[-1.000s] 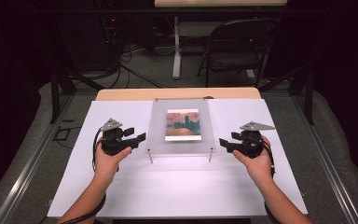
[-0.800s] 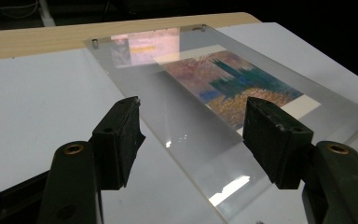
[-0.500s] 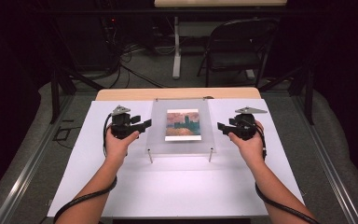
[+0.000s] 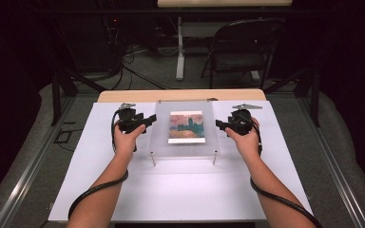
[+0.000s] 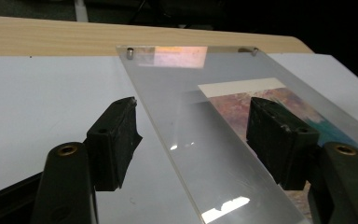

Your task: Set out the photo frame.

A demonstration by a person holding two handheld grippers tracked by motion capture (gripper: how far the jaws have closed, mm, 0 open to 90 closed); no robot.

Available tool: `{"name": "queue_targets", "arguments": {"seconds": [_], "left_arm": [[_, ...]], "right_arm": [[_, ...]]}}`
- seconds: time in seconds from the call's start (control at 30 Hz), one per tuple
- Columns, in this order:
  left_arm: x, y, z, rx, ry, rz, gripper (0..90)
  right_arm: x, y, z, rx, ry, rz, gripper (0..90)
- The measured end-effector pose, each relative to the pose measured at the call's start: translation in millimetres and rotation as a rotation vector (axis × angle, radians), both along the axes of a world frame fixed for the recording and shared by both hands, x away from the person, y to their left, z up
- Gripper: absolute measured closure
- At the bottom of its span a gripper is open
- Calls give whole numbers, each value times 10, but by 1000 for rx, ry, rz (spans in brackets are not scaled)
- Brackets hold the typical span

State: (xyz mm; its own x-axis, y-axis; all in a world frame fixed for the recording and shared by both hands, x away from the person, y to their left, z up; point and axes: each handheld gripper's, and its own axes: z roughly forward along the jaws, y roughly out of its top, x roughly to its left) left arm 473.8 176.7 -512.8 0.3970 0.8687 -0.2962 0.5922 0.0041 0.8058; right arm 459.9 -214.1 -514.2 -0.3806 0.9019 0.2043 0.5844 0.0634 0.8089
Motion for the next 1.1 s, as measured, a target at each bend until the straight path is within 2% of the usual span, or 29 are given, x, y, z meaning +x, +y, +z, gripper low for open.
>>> {"name": "queue_targets", "arguments": {"seconds": [0.07,0.33,0.5,0.73,1.1], "left_arm": [[28,-19,-24,16,3,1,335],[125,-91,-156,16,51,-15,337],[155,-137,-232,12,72,-25,339],[161,-159,-280,20,92,-45,338],[201,-190,-320,7,131,-76,346]], "right_arm": [[33,18,-16,-7,10,-1,357],[151,82,-92,5,40,27,354],[185,127,-134,33,60,28,353],[214,194,-177,60,86,60,338],[286,292,-219,61,137,80,334]]}}
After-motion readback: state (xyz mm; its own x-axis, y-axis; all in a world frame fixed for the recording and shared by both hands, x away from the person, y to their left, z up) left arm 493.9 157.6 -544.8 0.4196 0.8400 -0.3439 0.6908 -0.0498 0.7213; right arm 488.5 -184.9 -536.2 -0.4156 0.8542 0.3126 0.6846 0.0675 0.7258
